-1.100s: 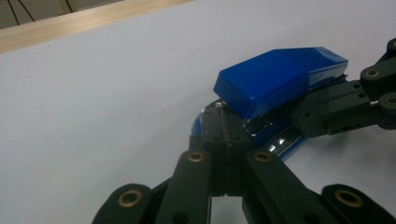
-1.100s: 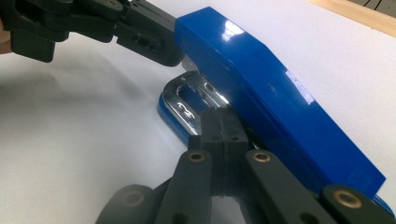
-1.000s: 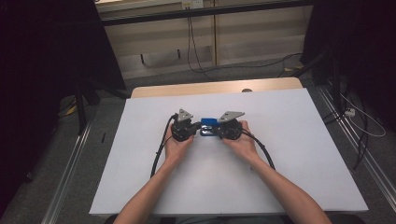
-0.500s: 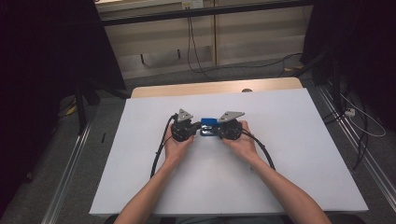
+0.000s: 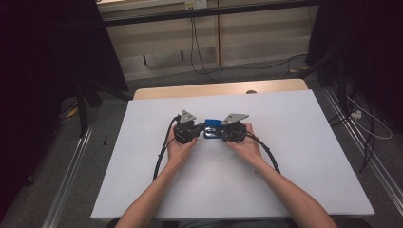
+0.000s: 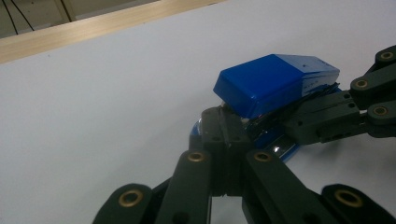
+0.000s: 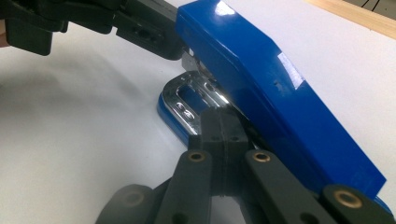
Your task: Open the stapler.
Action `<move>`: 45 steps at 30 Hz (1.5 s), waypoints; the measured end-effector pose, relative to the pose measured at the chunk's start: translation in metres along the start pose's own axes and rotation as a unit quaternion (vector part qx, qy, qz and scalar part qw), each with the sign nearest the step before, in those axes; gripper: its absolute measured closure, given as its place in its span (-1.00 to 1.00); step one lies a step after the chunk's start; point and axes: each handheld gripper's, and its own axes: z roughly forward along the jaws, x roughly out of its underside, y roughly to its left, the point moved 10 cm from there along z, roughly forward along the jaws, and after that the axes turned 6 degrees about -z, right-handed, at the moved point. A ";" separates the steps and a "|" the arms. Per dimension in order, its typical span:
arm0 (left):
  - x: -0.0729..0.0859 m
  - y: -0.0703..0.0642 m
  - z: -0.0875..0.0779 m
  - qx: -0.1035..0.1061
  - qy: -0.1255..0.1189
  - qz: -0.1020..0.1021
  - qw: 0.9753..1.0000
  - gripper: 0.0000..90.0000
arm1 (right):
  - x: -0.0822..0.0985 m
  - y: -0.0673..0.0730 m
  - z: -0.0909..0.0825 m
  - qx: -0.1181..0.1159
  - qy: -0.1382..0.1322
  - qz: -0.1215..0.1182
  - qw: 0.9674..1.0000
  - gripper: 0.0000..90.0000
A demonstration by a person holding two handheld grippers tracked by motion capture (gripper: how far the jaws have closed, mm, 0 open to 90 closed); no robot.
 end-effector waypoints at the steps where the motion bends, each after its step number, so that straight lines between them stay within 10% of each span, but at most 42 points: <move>1: 0.000 0.000 0.000 0.000 0.000 0.000 1.000 1.00 | 0.000 0.000 0.000 0.000 0.000 0.000 1.000 1.00; 45: -0.022 -0.011 -0.010 0.014 -0.033 0.003 0.999 1.00 | -0.024 0.008 -0.006 0.026 -0.055 -0.005 0.998 1.00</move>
